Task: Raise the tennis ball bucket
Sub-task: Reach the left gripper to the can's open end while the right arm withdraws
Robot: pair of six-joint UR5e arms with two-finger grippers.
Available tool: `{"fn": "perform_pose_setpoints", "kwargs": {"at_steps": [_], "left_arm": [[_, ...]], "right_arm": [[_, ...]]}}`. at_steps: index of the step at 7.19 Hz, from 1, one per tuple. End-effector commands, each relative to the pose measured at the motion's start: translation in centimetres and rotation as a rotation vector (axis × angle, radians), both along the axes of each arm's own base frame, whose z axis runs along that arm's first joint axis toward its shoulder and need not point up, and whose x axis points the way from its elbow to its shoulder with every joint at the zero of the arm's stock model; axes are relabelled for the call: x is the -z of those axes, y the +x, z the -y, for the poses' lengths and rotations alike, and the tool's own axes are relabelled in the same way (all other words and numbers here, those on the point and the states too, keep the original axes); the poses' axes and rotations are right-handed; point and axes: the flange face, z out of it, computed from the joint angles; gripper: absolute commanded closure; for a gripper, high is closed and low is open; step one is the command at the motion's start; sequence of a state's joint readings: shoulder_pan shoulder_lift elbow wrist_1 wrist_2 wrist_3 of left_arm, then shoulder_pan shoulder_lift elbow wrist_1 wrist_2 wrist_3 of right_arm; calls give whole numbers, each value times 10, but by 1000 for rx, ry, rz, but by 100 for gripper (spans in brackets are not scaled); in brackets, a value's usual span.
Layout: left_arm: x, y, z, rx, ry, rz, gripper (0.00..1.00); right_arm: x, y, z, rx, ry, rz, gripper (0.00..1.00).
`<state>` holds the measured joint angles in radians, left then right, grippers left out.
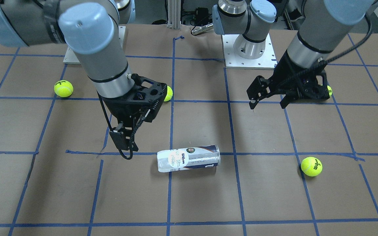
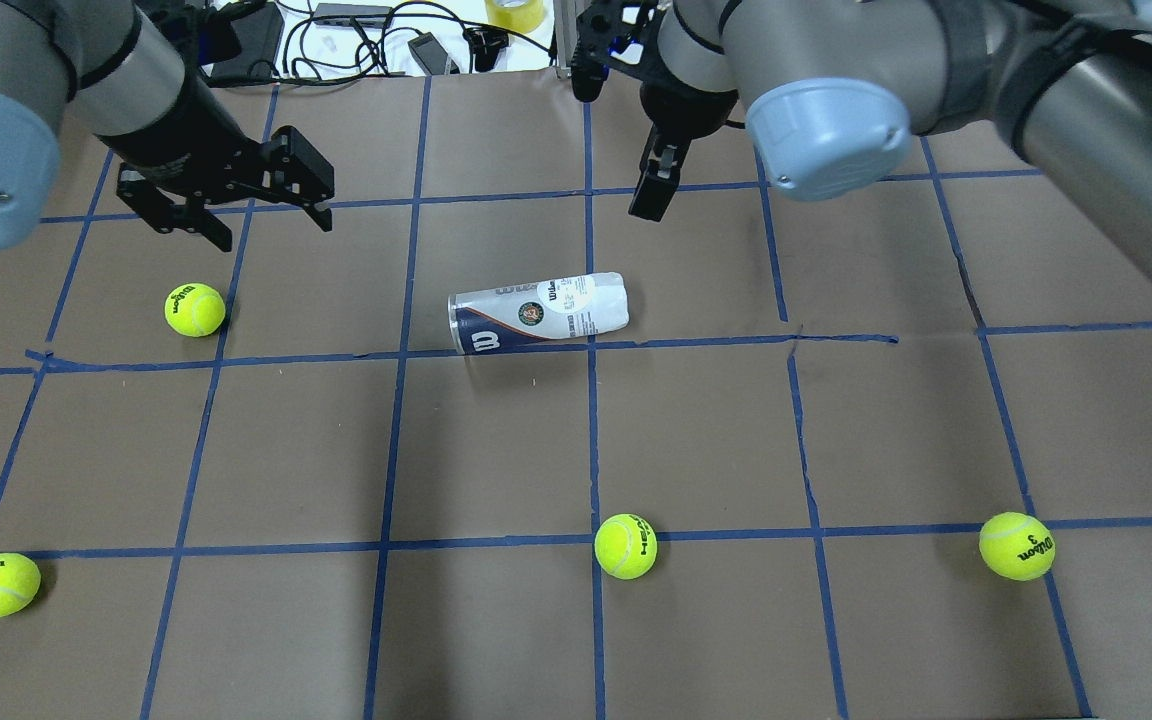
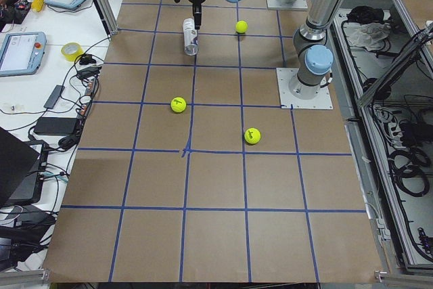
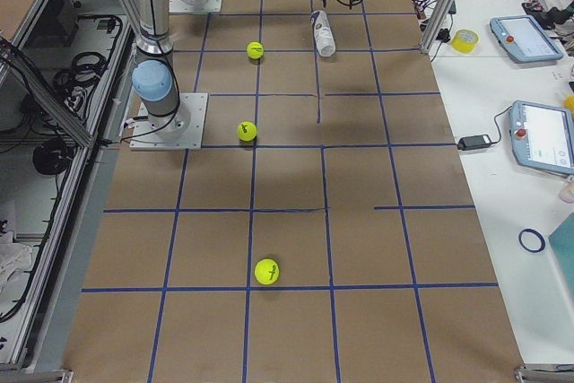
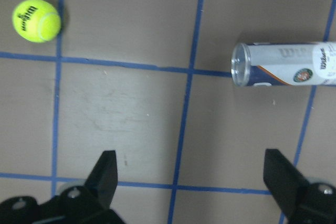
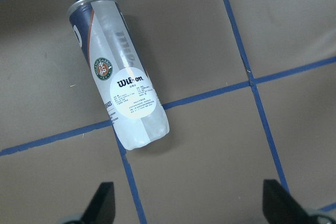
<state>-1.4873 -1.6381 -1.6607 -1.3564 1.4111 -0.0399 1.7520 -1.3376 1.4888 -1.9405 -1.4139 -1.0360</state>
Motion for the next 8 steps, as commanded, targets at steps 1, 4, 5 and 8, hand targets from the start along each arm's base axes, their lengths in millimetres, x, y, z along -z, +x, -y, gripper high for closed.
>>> {"fn": "perform_pose_setpoints", "kwargs": {"at_steps": [1, 4, 5, 8], "left_arm": [[91, -16, 28, 4, -27, -191, 0], [169, -28, 53, 0, 58, -360, 0], [191, -28, 58, -3, 92, -370, 0], [239, -33, 69, -12, 128, -423, 0]], "right_arm": [[-50, -39, -25, 251, 32, 46, 0], [-79, -56, -40, 546, -10, 28, 0], [-85, -66, -47, 656, -15, -23, 0], [-90, -109, -71, 895, 139, -67, 0]]}}
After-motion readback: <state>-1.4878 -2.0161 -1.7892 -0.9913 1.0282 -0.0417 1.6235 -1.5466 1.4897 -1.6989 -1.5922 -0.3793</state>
